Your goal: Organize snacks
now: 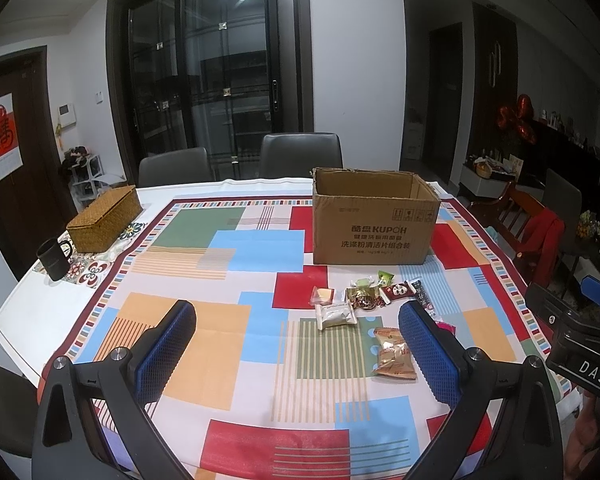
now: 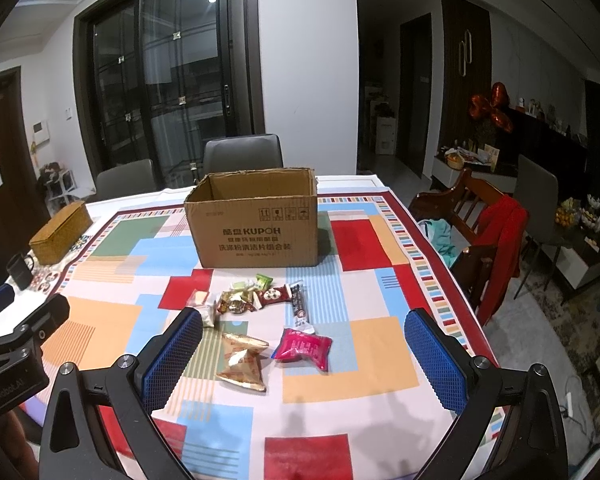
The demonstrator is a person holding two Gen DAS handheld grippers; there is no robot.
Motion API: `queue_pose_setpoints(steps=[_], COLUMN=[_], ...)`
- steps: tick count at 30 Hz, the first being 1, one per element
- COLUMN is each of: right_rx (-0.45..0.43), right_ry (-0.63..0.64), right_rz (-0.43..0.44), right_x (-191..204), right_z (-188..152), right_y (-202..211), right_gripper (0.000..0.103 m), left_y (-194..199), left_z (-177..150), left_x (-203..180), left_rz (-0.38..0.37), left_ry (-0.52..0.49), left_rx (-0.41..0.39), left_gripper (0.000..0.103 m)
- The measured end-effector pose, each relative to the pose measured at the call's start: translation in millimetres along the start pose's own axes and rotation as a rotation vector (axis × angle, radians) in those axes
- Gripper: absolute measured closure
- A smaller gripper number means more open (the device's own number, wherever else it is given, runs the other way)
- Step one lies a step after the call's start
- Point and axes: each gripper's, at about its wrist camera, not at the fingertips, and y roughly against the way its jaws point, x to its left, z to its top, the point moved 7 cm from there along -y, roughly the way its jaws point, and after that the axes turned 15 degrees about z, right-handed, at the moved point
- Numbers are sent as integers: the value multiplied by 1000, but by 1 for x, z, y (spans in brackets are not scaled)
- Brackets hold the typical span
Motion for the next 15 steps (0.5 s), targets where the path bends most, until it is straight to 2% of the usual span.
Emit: queue_pose_setpoints(steps=[15], right_rx=[0], right_ry=[-1], right_rz=[0], right_x=[-1], right_z=[1], right_y=[0], right_gripper=[1], left_y=[0], left_z=[1], left_x=[-2], left_rz=[-2], left_ry=[-2], left_rx=[0], left_gripper=[0])
